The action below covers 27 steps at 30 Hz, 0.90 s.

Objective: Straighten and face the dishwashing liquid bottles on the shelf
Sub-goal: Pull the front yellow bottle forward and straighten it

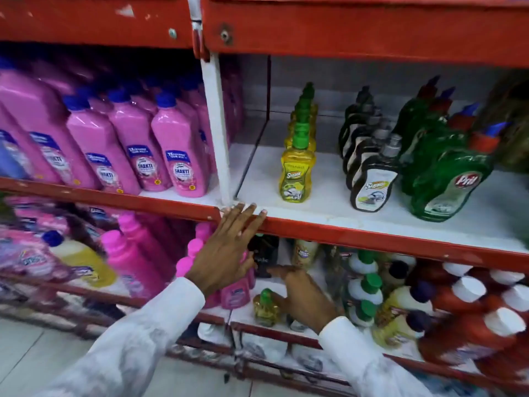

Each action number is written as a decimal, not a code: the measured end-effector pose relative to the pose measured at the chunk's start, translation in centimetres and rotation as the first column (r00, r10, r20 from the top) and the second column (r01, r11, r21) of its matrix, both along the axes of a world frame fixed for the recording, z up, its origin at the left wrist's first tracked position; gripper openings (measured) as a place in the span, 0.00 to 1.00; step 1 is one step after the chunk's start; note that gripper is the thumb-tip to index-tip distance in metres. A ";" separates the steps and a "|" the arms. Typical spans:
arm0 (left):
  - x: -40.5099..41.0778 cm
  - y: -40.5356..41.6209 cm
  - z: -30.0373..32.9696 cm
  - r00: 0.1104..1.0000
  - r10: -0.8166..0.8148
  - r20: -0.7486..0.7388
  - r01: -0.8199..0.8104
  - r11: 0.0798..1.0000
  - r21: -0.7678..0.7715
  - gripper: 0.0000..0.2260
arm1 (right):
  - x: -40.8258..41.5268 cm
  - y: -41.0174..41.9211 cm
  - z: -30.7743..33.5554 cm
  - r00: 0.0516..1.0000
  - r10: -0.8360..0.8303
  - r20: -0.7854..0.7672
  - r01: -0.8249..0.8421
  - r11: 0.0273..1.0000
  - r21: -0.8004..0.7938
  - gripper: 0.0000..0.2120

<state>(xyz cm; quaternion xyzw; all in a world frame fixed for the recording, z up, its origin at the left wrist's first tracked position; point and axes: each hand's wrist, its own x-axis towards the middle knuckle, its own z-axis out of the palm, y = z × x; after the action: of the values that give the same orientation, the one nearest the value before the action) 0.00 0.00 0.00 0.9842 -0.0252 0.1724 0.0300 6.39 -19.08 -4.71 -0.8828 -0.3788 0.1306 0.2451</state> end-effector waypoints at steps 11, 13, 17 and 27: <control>-0.3 -0.1 0.3 0.999 0.008 0.049 0.004 0.970 -0.244 0.38 | -1.1 2.7 -0.1 0.988 -0.127 -0.083 0.119 0.989 -0.091 0.20; -0.2 0.0 0.2 0.998 0.004 0.066 0.014 0.962 -0.273 0.38 | -1.3 1.6 2.8 0.987 -0.145 -0.070 0.145 0.989 -0.003 0.21; 0.1 -0.1 -0.1 0.993 0.029 0.118 0.020 0.918 -0.396 0.36 | -1.8 -1.2 11.7 0.977 -0.210 -0.035 0.213 0.961 0.178 0.23; 0.3 -0.7 -0.3 0.983 0.088 0.161 -0.002 0.882 -0.471 0.33 | 2.4 -0.8 24.8 0.944 -0.219 0.246 0.094 0.895 0.437 0.22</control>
<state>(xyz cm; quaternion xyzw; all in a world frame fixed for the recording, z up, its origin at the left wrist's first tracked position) 0.25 -0.71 -0.33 0.9288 0.0376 0.2609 0.2603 8.76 -19.87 20.11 -0.8467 -0.3565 -0.1042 0.3808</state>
